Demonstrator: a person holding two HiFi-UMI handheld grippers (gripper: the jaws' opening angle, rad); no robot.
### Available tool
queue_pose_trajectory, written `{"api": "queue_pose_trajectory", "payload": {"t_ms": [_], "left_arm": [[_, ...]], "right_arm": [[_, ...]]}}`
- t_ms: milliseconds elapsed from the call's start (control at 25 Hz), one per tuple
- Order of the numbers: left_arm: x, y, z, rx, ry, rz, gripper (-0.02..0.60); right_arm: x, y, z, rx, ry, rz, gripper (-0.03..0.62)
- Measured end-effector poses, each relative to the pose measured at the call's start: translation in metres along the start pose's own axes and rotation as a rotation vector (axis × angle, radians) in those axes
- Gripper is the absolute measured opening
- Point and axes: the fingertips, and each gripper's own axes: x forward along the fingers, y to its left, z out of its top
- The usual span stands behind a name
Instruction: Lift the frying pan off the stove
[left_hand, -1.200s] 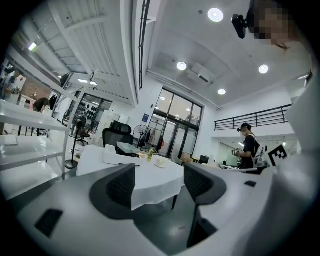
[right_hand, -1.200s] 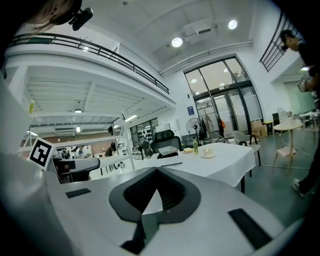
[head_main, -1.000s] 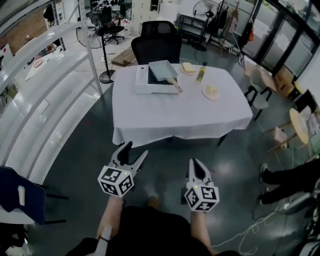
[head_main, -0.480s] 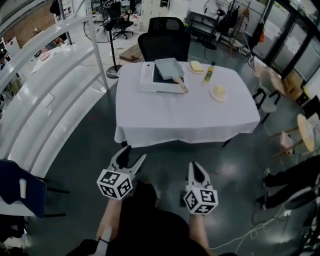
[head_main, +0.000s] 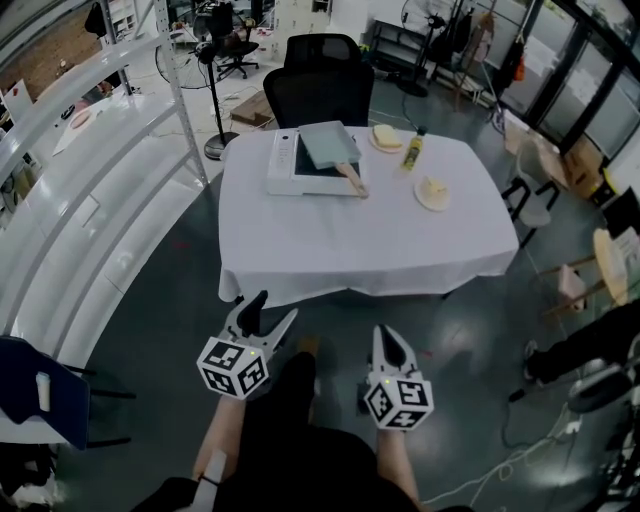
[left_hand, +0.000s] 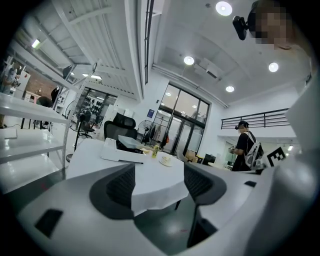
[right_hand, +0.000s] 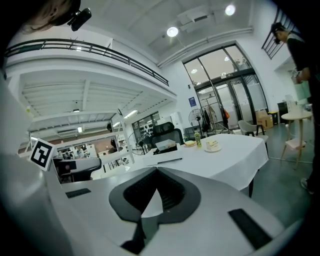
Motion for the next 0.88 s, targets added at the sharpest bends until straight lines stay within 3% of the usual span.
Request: {"api": "queue_pose_trajectory", "payload": {"t_ms": [880], "left_arm": [[0.192, 0.094, 0.103, -0.011, -0.04, -0.032, 0.288]], "right_arm": [[0.201, -0.052, 0.107, -0.056, -0.015, -0.005, 0.005]]}}
